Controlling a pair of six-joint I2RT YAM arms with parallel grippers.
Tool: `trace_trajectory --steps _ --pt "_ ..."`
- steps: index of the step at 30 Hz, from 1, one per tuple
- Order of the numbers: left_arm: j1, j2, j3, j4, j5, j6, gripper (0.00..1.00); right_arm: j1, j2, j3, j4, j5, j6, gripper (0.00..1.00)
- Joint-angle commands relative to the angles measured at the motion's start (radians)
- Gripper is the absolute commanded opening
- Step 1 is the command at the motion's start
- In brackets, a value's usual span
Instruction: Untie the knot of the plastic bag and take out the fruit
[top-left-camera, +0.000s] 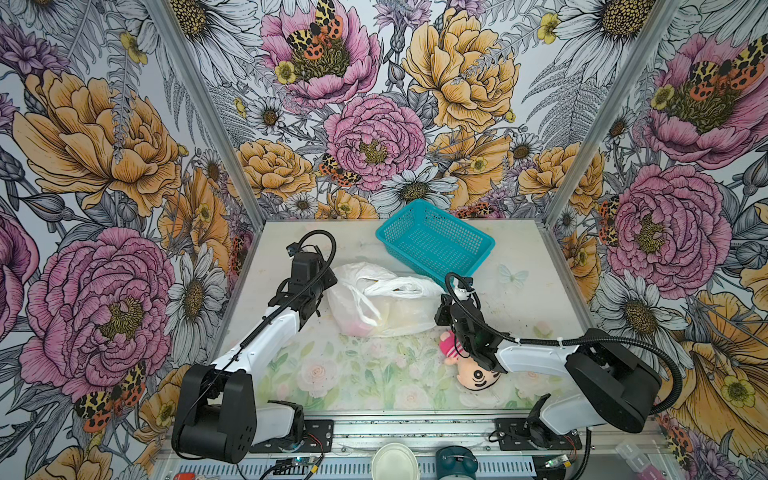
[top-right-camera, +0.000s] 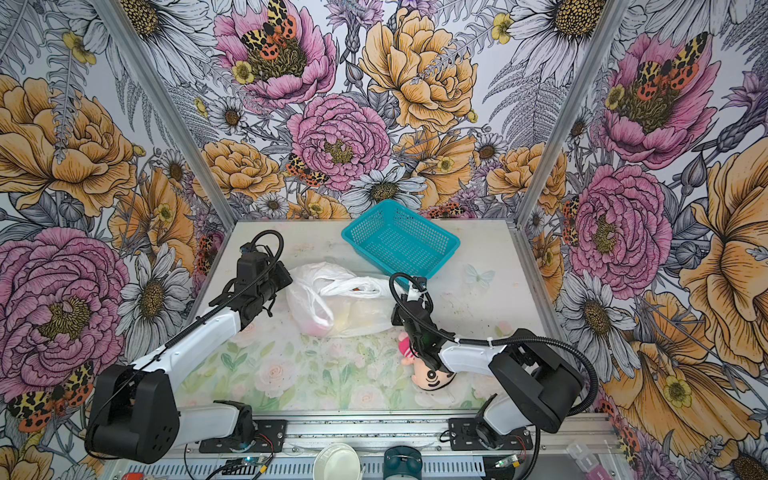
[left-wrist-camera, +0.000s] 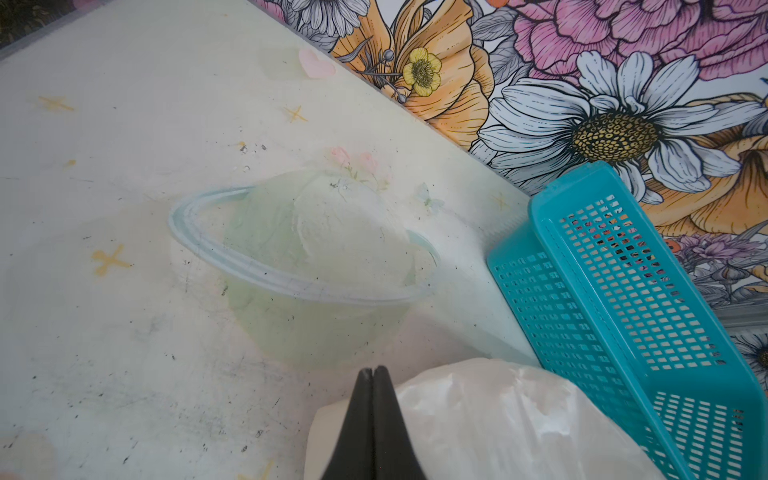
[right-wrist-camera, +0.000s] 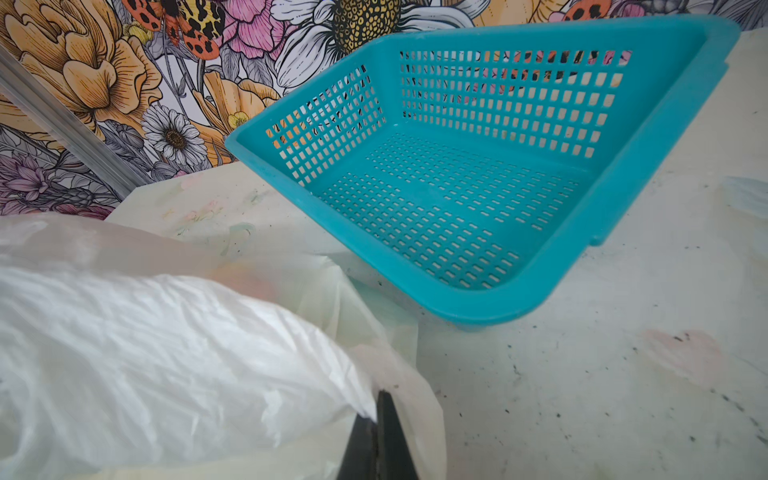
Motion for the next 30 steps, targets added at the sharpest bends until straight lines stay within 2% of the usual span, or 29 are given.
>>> trace_trajectory --steps 1,7,8,10,14,16,19,20,24,30 --pt "0.026 -0.024 -0.021 0.044 0.022 -0.026 0.00 -0.012 -0.035 -0.036 0.065 0.055 0.039 0.00" --pt "0.026 -0.024 -0.022 0.054 0.038 -0.023 0.00 -0.014 -0.048 -0.054 0.079 0.053 0.035 0.00" --pt "0.023 -0.024 -0.020 0.055 0.038 -0.019 0.00 -0.014 -0.054 -0.050 0.068 0.049 0.028 0.03" --pt "0.011 -0.033 -0.014 0.044 0.025 -0.007 0.00 -0.012 -0.074 -0.037 0.042 0.038 -0.006 0.21" --pt "-0.036 -0.056 0.009 -0.001 -0.052 0.030 0.00 -0.006 -0.151 -0.021 -0.020 0.046 -0.098 0.48" --pt "-0.055 -0.068 0.019 -0.020 -0.096 0.039 0.16 -0.003 -0.212 -0.010 -0.064 0.034 -0.161 0.60" --pt "-0.076 -0.094 0.019 -0.028 -0.117 0.048 0.40 0.010 -0.282 0.035 -0.152 -0.003 -0.245 0.70" --pt "-0.082 -0.107 0.019 -0.035 -0.126 0.050 0.45 0.016 -0.294 0.052 -0.176 -0.028 -0.274 0.73" --pt "-0.122 -0.204 -0.004 -0.055 -0.204 0.049 0.60 0.049 -0.267 0.171 -0.307 -0.097 -0.392 0.76" --pt "-0.166 -0.381 -0.053 -0.068 -0.267 0.046 0.71 0.194 -0.105 0.353 -0.450 -0.095 -0.609 0.81"
